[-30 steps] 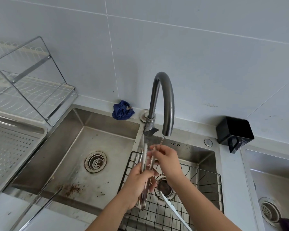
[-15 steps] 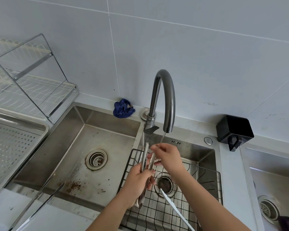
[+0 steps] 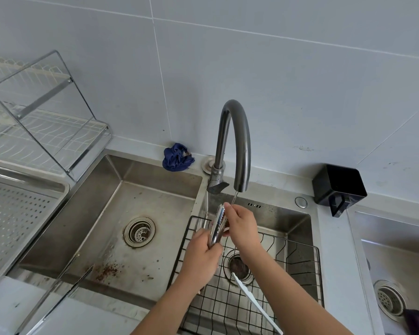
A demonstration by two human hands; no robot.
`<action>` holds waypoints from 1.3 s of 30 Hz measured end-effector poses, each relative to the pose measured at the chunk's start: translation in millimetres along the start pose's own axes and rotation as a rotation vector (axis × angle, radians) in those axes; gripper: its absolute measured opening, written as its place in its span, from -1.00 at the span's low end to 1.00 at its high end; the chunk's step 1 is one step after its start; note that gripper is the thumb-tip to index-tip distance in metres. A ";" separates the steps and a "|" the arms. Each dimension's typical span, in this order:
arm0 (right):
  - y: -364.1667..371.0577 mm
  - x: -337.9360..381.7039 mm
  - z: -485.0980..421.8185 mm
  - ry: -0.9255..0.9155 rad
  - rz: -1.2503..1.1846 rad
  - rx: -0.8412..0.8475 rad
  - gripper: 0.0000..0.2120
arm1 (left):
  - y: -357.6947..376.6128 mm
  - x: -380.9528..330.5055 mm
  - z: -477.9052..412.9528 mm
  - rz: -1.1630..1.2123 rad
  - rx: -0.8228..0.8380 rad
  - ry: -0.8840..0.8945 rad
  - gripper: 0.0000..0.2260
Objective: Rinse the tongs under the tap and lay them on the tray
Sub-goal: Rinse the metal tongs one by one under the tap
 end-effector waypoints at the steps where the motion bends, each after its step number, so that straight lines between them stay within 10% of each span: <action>1: 1.3 -2.2 0.9 0.028 -0.067 0.040 -0.68 | -0.4 0.5 0.3 -0.023 -0.009 0.005 -0.95; 12: 6.9 -7.4 7.7 0.015 -0.313 0.129 -0.81 | -9.3 2.1 -7.2 0.077 -0.074 -0.024 -0.88; 24: -0.2 3.5 -2.5 0.085 -0.462 0.191 -0.63 | -2.1 -5.5 -10.3 0.824 0.245 -0.349 -0.84; 30: 2.8 -0.3 7.9 0.167 -0.807 0.275 -0.78 | -2.1 -4.8 -11.0 0.841 0.236 -0.337 -0.73; 35: 1.5 8.6 2.6 0.089 -0.364 0.104 -0.58 | 5.8 0.6 -6.8 0.720 0.226 -0.305 -0.78; 39: 1.5 12.5 -0.4 0.117 -0.601 0.180 -0.75 | 11.5 -7.1 -12.1 0.774 0.218 -0.281 -0.78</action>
Point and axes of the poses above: each hand's wrist, its own z-axis away from the middle knuckle, its own y-axis out of the palm, x = y × z, the point moved 3 cm from there along -z, towards the middle knuckle, and after that the axes turned 6 degrees about -y, right-handed, at the moved point
